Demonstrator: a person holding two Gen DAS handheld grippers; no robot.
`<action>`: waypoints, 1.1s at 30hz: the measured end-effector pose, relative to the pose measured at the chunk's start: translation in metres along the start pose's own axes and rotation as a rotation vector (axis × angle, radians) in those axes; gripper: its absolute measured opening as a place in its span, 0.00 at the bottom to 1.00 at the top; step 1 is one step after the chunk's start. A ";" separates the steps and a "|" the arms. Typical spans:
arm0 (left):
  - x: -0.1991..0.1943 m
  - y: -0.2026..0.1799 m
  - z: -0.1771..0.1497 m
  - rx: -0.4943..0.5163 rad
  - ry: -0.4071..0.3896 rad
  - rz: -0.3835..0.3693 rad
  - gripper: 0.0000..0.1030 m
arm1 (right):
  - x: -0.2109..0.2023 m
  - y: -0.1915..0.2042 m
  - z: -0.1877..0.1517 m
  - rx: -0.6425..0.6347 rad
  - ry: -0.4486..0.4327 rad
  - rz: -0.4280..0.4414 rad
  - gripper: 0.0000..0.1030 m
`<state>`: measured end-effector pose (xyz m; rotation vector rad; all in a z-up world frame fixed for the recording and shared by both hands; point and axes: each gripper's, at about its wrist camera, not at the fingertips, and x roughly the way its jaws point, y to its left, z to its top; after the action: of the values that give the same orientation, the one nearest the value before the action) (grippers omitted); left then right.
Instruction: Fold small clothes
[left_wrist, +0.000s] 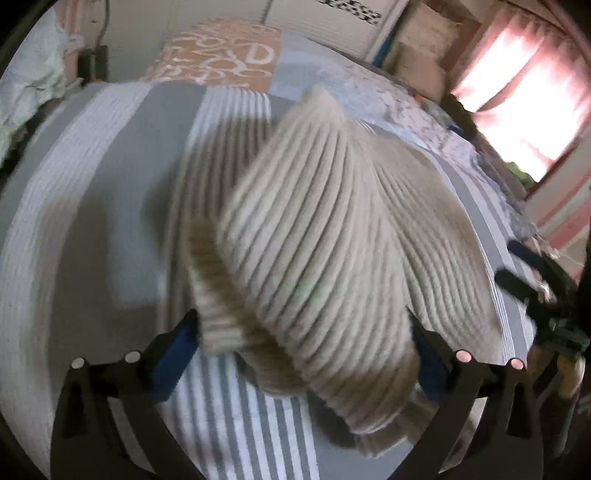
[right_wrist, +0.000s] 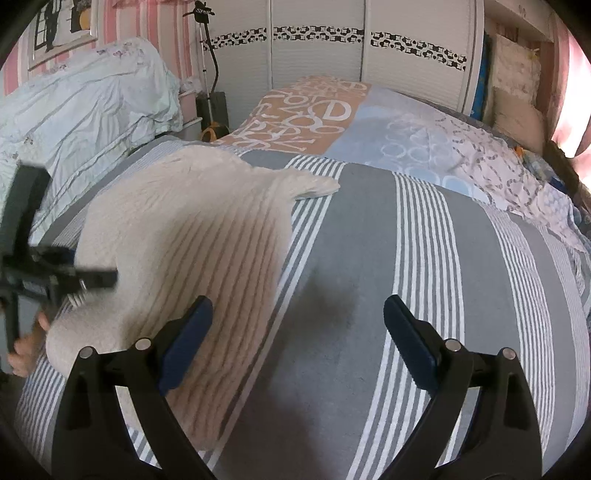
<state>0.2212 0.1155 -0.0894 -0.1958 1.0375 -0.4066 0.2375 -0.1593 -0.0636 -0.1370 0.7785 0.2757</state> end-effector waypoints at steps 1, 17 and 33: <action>0.004 -0.002 -0.002 0.029 -0.002 -0.012 0.99 | 0.002 0.001 0.001 0.000 0.005 0.013 0.91; 0.014 -0.031 0.009 0.376 0.022 0.068 0.89 | 0.021 -0.003 0.015 0.023 0.052 0.219 0.90; 0.015 -0.036 0.004 0.482 0.022 0.092 0.86 | 0.075 0.030 0.003 -0.151 0.204 0.382 0.79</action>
<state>0.2232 0.0761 -0.0868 0.2874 0.9379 -0.5627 0.2817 -0.1153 -0.1157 -0.1600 0.9858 0.6917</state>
